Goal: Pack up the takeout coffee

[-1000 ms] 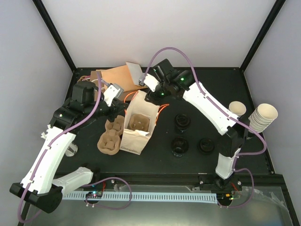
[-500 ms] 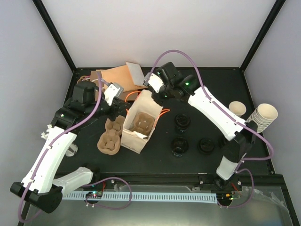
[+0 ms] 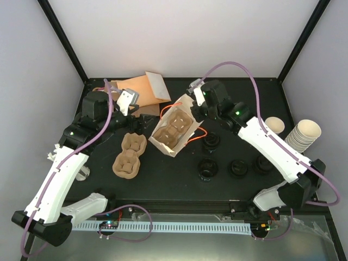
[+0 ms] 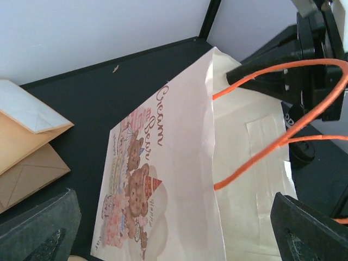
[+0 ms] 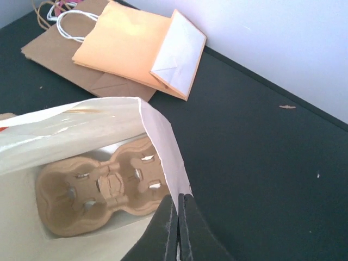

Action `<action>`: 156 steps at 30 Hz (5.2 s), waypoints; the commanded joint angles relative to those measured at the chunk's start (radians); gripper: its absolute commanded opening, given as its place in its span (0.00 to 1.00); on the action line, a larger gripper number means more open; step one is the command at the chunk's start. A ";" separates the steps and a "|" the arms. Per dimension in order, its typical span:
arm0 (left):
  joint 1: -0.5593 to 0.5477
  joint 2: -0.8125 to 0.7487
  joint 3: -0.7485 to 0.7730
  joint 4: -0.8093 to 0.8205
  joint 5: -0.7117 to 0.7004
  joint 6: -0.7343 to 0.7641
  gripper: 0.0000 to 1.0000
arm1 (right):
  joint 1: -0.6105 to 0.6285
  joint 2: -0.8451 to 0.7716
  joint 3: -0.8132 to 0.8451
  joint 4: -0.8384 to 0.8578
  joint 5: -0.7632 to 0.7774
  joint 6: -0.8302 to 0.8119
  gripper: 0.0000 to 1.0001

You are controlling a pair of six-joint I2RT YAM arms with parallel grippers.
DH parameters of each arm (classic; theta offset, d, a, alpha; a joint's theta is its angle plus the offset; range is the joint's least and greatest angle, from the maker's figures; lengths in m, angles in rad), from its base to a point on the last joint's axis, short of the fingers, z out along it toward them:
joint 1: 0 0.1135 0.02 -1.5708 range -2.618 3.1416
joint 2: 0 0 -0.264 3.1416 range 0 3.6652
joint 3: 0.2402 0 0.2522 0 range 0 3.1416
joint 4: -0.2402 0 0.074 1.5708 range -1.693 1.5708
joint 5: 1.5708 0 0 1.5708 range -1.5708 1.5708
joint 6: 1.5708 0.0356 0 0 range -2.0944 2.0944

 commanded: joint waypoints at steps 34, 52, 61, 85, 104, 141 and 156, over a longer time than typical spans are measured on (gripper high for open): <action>-0.370 -0.119 -0.049 -0.074 -0.274 0.109 0.98 | 0.252 -0.492 -0.727 0.377 0.164 0.290 0.01; -0.480 -0.155 -0.098 -0.060 -0.289 0.155 0.98 | 0.347 -0.622 -0.932 0.406 0.217 0.443 0.01; -0.568 -0.132 -0.114 -0.067 -0.365 0.179 0.98 | 0.378 -0.641 -0.925 0.403 0.259 0.435 0.01; -0.556 -0.104 -0.100 -0.046 -0.444 0.269 0.99 | 0.378 -0.618 -0.810 0.354 0.292 0.413 0.02; -0.454 0.098 -0.011 0.028 -0.462 0.463 0.91 | 0.376 -0.627 -0.809 0.350 0.282 0.411 0.01; -0.399 0.146 0.039 -0.042 -0.335 0.481 0.02 | 0.374 -0.623 -0.633 0.255 0.373 0.340 0.42; -0.398 0.136 0.162 -0.229 -0.344 0.266 0.01 | 0.315 -0.594 -0.427 0.115 0.394 0.294 0.76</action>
